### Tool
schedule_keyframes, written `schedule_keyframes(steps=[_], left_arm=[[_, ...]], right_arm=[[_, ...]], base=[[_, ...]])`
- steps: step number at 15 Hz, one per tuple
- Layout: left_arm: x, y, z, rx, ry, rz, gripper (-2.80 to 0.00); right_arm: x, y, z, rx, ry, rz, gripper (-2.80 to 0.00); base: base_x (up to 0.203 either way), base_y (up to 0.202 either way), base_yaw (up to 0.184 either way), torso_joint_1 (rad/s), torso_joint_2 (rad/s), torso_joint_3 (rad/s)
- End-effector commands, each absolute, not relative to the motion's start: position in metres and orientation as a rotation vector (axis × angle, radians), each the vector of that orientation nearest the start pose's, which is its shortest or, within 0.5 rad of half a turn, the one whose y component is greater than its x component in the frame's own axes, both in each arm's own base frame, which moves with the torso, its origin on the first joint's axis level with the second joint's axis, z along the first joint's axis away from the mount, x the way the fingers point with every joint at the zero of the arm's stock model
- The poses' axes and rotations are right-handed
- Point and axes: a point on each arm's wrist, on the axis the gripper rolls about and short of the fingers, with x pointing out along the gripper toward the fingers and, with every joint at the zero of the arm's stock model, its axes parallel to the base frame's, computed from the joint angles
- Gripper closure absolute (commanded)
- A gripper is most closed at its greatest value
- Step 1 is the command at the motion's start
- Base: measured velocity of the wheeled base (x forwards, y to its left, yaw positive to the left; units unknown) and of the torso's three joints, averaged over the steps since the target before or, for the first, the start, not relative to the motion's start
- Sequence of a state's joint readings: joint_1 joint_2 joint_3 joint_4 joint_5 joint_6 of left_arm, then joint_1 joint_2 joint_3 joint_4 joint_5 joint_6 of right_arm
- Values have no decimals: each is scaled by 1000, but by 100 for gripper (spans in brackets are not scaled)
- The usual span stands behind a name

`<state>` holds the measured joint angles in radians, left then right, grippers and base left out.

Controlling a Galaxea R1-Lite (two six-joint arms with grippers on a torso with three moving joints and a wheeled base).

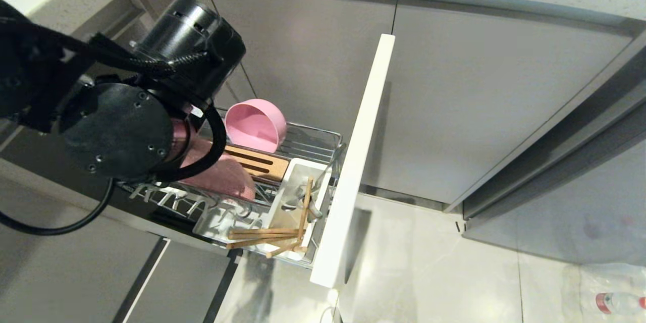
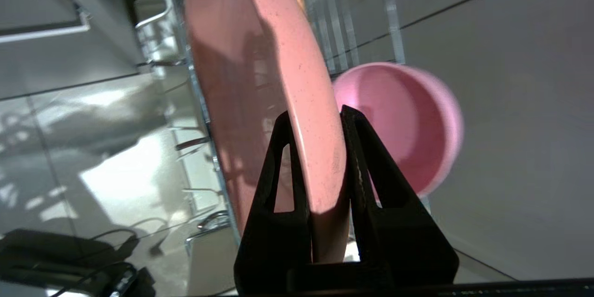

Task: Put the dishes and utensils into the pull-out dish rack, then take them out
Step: Take the plate out of the cupboard

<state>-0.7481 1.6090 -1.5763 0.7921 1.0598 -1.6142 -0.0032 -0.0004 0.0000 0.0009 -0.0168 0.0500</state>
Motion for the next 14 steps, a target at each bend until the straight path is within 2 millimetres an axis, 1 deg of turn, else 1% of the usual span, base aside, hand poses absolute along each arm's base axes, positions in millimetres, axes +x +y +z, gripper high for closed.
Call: schedule_keyframes(steps=[1,4,8,12,14], left_arm=[[184,-153,315,-945,117,548,0],[164,-151,331,-936,67,498,0],[131,-148,351,-964,63,380,0],[109,-145,360,-982,86,287,0],[93,-145,368,-989,102,212,0]], right_arm=[[-23,0,75,51,2,-20,0],[-23,0,75,51,3,-20,0],[-23,0,75,51,1,-20,0],[-23,0,75,51,1,-20,0],[-23,0,75,51,1,-20,0]], base=[[0,0,0,0,0,0],[0,0,0,0,0,0],[0,0,0,0,0,0],[0,0,0,0,0,0],[0,0,0,0,0,0]])
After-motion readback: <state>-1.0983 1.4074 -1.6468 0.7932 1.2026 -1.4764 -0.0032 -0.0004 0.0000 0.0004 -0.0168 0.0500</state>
